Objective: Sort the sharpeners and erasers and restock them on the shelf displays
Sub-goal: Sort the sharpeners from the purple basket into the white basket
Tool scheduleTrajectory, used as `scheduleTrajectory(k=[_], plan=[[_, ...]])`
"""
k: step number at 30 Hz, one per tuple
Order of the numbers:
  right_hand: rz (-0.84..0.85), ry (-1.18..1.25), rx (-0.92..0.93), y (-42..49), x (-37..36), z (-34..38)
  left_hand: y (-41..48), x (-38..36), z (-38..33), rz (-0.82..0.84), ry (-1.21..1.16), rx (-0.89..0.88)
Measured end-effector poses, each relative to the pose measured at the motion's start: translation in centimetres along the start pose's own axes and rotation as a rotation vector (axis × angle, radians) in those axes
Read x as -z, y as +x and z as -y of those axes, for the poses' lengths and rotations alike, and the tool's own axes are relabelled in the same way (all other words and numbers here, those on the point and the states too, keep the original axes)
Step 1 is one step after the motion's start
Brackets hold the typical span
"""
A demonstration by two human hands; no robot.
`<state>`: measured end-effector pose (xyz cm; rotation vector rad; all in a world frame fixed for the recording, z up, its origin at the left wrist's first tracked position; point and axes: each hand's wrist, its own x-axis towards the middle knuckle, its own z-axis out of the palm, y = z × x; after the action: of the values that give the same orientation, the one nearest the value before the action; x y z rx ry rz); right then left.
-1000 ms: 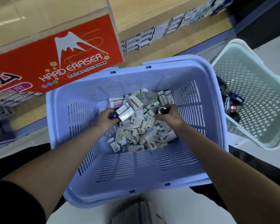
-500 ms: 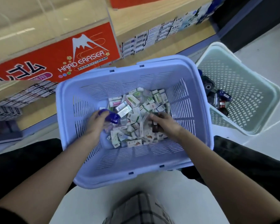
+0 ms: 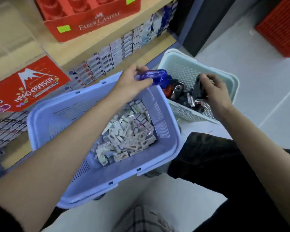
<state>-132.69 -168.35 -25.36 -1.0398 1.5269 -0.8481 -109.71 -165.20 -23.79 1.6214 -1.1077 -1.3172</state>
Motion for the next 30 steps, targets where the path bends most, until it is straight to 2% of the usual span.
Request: scheduleTrajectory(k=[5, 10, 13, 16, 19, 21, 23, 26, 29, 30], plan=[[-0.077, -0.048, -0.117, 7.1, 2.7, -3.8, 8.2, -7.6, -0.1, 0.219, 0.263, -0.064], [0.030, -0.369, -0.281, 10.2, 2.1, -9.6, 12.9, -11.9, 3.7, 0.336, 0.637, -0.019], [0.032, -0.355, -0.352, 10.7, 1.5, -12.5, 13.9, -12.4, 4.7, 0.405, 0.791, 0.017], [0.009, -0.273, -0.360, 10.4, 1.6, -12.3, 13.7, -11.4, 3.5, 0.448, 0.758, 0.001], [-0.011, -0.385, -0.175, 9.5, 2.5, -8.2, 11.0, -8.2, 0.1, 0.396, 0.486, -0.055], [-0.009, -0.247, -0.080, 8.4, 2.3, -4.2, 7.8, -4.6, -1.2, 0.276, 0.294, -0.100], [0.086, -0.038, -0.006, 6.0, 1.0, -0.2, 4.3, -0.6, -0.7, 0.167, 0.195, -0.102], [0.464, 0.086, 0.082, 0.7, -2.0, 4.0, -0.3, 4.6, 3.8, 0.089, 0.209, -0.002], [0.838, -0.208, 0.034, -3.5, -6.0, 3.2, -4.3, 7.7, 10.0, 0.075, 0.273, 0.204], [0.902, -0.323, -0.039, -4.2, -7.6, 1.7, -5.4, 8.1, 12.0, 0.069, 0.264, 0.272]])
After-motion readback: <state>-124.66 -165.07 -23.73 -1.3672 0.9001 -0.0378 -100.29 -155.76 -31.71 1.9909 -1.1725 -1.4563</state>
